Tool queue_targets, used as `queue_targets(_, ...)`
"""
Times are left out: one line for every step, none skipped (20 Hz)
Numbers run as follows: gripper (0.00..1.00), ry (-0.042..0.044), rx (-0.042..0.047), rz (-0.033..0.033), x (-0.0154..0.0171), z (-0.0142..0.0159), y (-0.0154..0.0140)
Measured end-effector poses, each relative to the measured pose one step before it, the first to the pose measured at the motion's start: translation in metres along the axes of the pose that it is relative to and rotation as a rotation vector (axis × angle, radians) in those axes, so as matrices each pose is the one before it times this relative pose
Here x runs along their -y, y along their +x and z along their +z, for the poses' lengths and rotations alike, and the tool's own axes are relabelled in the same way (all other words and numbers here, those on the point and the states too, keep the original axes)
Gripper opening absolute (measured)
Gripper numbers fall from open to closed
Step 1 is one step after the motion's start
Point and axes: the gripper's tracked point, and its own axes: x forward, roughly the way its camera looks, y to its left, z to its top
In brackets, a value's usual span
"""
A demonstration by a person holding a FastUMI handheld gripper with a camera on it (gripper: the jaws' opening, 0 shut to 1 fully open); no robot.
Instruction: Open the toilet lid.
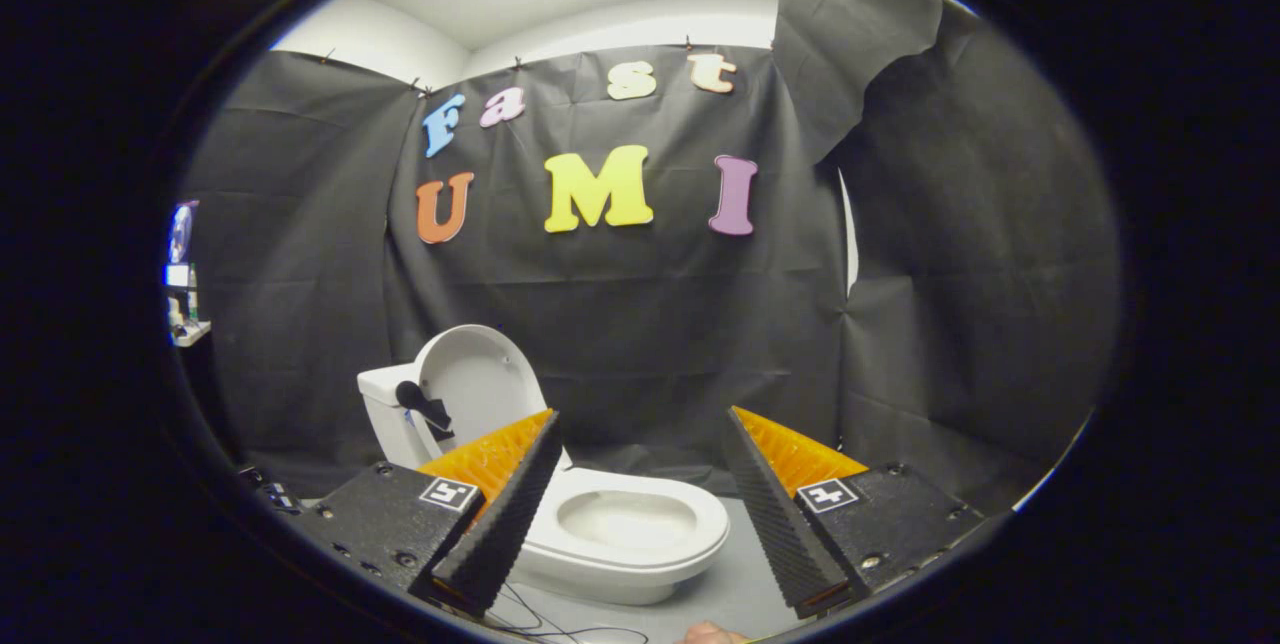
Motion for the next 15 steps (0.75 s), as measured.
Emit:
queue_targets(1.00, -0.00285, 0.00373, 0.00065, 0.00037, -0.00030, -0.00067)
queue_targets(1.00, -0.00600, 0.00349, 0.00138, 0.00049, -0.00152, -0.00149)
queue_targets(1.00, -0.00498, 0.00071, -0.00069, 0.00085, -0.00232, -0.00151)
queue_targets(1.00, -0.00421, -0.00260, 0.00185, 0.00064, -0.00315, -0.00148)
queue_targets(1.00, 0.00080, -0.00140, -0.00319, 0.00141, -0.00259, -0.00120)
queue_targets(1.00, 0.00551, -0.00304, -0.00588, 0.00308, -0.00347, -0.00050)
queue_targets(1.00, 0.00879, -0.00314, -0.00499, 0.00228, -0.00273, -0.00074)
queue_targets(1.00, 0.01017, -0.00314, -0.00447, 0.00328, -0.00277, 0.00004)
queue_targets(1.00, 0.00836, -0.00028, -0.00228, 0.00218, -0.00136, -0.00033)
queue_targets(1.00, 0.00484, 0.00151, -0.00406, 0.00292, 0.00016, -0.00029)
queue_targets(1.00, 0.00254, 0.00689, -0.00566, 0.00337, 0.00107, -0.00120)
queue_targets(1.00, 0.00217, 0.00730, -0.00876, 0.00382, 0.00066, -0.00005)
queue_targets(1.00, 0.00037, 0.00271, -0.00636, 0.00234, -0.00060, 0.00009)
queue_targets(1.00, 0.00192, 0.00187, -0.01075, 0.00246, -0.00230, 0.00058)
queue_targets(1.00, 0.00454, -0.00006, -0.00982, 0.00207, -0.00168, 0.00001)
